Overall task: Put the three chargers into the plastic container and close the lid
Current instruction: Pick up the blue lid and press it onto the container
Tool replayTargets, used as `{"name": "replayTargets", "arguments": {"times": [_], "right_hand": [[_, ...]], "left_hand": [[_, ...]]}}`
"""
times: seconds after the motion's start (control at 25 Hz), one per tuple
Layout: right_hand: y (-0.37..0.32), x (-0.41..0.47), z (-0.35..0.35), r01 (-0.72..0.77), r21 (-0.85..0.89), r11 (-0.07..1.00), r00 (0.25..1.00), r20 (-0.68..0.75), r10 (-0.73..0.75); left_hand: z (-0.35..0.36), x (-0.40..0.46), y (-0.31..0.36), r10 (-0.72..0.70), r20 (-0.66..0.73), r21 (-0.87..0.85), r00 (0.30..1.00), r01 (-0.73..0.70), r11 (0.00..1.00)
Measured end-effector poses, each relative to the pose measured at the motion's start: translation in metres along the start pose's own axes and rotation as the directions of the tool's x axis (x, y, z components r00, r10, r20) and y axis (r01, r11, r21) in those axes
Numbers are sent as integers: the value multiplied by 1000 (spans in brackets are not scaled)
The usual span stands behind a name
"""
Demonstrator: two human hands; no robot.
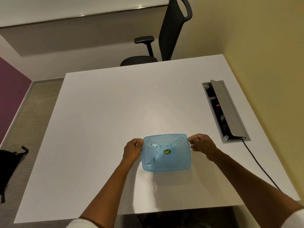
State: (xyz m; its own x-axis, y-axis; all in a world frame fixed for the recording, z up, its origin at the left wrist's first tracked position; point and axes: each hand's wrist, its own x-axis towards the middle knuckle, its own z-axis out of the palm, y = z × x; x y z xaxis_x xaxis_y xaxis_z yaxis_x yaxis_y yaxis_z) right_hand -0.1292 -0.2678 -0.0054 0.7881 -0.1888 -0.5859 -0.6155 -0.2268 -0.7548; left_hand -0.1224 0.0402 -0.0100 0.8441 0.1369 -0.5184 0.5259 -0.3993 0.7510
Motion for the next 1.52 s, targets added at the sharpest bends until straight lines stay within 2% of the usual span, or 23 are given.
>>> {"name": "replayTargets", "arguments": {"times": [0.2,0.4,0.52,0.92,1.0,1.04,1.12,1.16,1.2,1.28,1.36,1.52], "right_hand": [[-10,22,16,-37,-71,997,999,-17,36],[-11,31,18,-74,-98,992,997,-1,74],[-15,30,21,-77,-169,983,997,-45,70],[-12,29,26,-12,-238,971,994,-107,-14],[-10,23,28,58,-313,948,987,-123,-101],[-8,16,32,142,-415,899,965,-142,-219],[5,-1,49,330,-633,701,864,-97,-494],[15,-9,60,396,-679,618,816,-48,-576],[23,-17,69,434,-696,571,795,-3,-607],[34,-30,84,461,-709,534,808,85,-583],[47,-34,91,458,-720,521,820,116,-561],[58,-35,90,466,-746,476,808,139,-573]], "left_hand": [[4,28,14,8,58,113,998,-14,993],[5,34,9,-72,75,2,995,72,997],[7,34,4,-106,71,-75,992,111,991],[10,39,3,-166,50,-85,985,170,982],[13,34,2,-109,-14,-41,994,108,993],[16,27,3,-36,-64,36,997,38,999],[26,8,1,211,-139,251,968,-171,953],[34,-3,-2,324,-127,321,937,-270,907],[43,-14,-5,401,-90,372,912,-342,863],[59,-28,-15,505,17,486,863,-448,750],[70,-34,-25,519,95,569,849,-474,672],[72,-34,-37,514,167,655,841,-484,579]]}}
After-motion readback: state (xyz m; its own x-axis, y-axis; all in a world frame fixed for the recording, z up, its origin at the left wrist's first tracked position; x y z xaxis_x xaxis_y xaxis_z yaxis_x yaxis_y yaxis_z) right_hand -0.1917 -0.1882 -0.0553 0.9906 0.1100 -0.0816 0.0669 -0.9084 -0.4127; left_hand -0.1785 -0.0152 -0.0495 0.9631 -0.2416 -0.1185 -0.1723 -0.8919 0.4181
